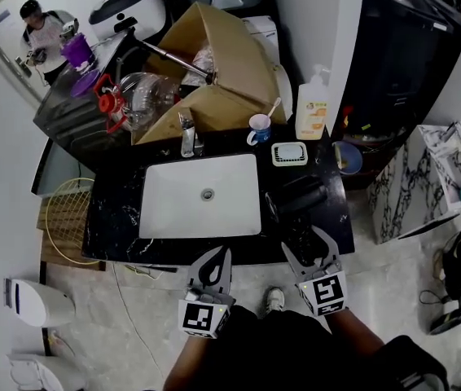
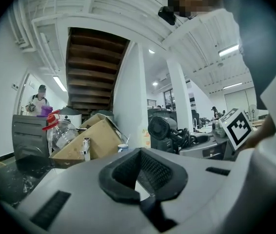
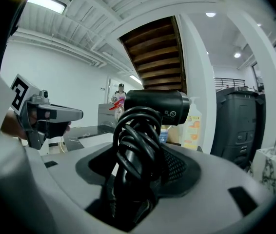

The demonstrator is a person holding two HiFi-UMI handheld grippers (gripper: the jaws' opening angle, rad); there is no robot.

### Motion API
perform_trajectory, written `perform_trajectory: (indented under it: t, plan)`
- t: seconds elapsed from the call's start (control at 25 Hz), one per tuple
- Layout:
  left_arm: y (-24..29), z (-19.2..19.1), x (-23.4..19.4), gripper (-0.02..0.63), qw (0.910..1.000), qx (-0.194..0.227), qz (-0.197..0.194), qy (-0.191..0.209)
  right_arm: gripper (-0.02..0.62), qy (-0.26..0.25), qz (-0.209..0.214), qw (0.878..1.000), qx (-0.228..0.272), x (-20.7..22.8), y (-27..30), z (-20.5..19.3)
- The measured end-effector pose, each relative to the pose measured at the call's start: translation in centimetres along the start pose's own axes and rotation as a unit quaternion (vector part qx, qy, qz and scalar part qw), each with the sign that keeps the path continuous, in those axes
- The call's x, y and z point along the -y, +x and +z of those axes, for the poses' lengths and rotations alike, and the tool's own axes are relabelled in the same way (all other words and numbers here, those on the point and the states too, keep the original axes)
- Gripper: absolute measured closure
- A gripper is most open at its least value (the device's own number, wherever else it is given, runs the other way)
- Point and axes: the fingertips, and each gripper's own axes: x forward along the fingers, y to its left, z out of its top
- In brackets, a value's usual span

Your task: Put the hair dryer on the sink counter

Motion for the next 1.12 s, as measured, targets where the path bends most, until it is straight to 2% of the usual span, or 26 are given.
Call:
perform_trajectory:
  t: [0.24,0.48,0.76,0.96,1.12]
  plan:
    - [3.0,-0.7,0.0,0.612,0.9995,-0.014,-0.027,-0.001,0.337,0.003,-0.012,0.999,-0.032,1.8,1.9,-1.9]
    - [5.5,-1.1,-2.0,0.612,0.9988,-0.021,-0.044,0.000,0.337,0.010,-0.020,0.999,-0.045,2.5,4.2,-2.8]
    - [7.1,-1.4,-3.9,0.612,0.9978,-0.022,-0.063,-0.006,0.337,0.020,-0.048,0.994,-0.098,3.7,6.9,-5.1]
    - [7.7,-1.5,-5.6,0.612,0.9976,-0.023,-0.065,0.001,0.337,0.021,-0.042,0.987,-0.155,4.8,8.1,-7.3]
    - [7.7,-2.0,-6.9,0.612,0.9975,-0.029,-0.065,0.001,0.339,0.041,-0.052,0.980,-0.188,5.4,9.1,-9.0]
